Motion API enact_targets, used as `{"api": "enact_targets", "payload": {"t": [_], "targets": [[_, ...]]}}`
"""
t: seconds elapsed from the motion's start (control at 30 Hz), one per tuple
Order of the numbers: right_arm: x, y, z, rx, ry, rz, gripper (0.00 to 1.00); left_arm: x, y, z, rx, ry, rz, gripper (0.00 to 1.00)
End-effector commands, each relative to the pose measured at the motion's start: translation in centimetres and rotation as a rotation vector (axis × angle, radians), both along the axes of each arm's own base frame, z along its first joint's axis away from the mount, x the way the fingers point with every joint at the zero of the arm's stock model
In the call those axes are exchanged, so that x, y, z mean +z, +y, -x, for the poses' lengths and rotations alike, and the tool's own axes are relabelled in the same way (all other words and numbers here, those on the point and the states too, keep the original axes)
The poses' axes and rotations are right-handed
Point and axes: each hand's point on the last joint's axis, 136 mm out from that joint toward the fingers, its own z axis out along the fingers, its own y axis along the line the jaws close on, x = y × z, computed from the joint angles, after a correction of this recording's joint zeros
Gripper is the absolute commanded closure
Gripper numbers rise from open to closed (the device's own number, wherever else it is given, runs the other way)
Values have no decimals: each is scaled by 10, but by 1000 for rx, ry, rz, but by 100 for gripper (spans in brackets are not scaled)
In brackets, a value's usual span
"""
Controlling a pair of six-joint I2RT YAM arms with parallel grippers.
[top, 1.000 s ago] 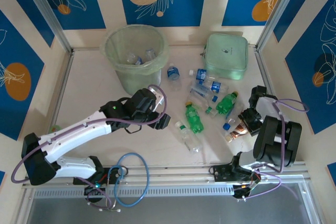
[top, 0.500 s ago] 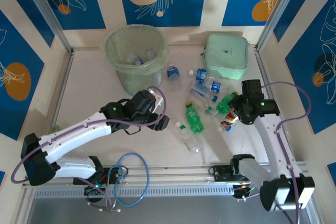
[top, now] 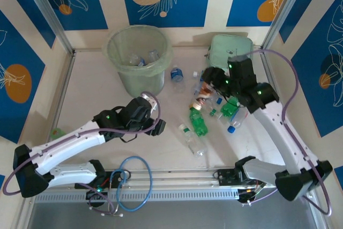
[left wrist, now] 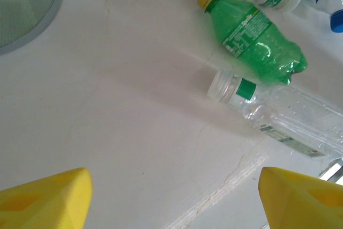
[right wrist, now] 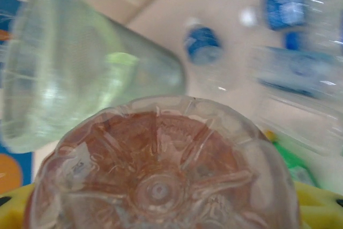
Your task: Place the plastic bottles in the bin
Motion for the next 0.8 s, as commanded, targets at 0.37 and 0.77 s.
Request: {"api": "enact_targets", "payload": {"t": [0.37, 0.77], "targets": [[106, 111, -76, 272, -286, -257, 37, 4, 16, -1, 63, -23, 11, 18], [121, 164, -123, 353, -325, -382, 37, 8, 17, -9, 59, -44, -14, 18]]}}
